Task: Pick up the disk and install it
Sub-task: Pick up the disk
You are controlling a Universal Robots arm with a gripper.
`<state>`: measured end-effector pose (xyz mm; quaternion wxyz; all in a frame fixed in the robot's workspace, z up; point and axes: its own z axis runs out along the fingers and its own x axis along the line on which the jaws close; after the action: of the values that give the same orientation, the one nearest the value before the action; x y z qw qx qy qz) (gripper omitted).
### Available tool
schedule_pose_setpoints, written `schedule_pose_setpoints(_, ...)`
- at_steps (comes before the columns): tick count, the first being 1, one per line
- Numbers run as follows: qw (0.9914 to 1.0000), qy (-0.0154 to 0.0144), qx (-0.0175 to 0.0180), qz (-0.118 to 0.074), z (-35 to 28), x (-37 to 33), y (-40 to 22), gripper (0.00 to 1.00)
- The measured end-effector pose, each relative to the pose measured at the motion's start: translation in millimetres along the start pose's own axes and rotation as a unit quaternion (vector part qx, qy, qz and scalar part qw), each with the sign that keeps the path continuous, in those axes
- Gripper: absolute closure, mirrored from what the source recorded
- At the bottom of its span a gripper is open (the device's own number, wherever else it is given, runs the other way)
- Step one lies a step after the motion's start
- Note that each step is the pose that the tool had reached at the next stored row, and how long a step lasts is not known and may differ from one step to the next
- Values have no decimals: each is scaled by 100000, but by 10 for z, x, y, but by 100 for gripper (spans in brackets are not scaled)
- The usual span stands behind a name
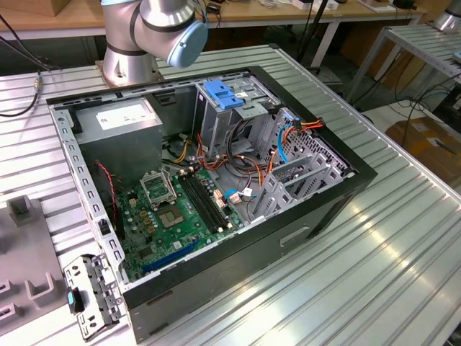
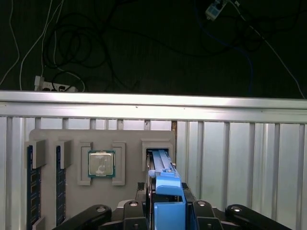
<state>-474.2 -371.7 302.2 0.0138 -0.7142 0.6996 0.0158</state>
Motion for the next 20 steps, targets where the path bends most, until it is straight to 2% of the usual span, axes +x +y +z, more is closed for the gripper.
schedule_pose_setpoints(4, 100000, 1, -2, -2, -41, -2, 0, 63)
schedule_pose_setpoints(7, 100000, -2, 13, -3, -41, -2, 0, 63)
schedule_pose_setpoints(11, 100000, 9, -5, -2, 10, 1, 0, 63)
schedule_pose_setpoints(20, 100000, -22, 25, 73, 17, 1, 0, 63)
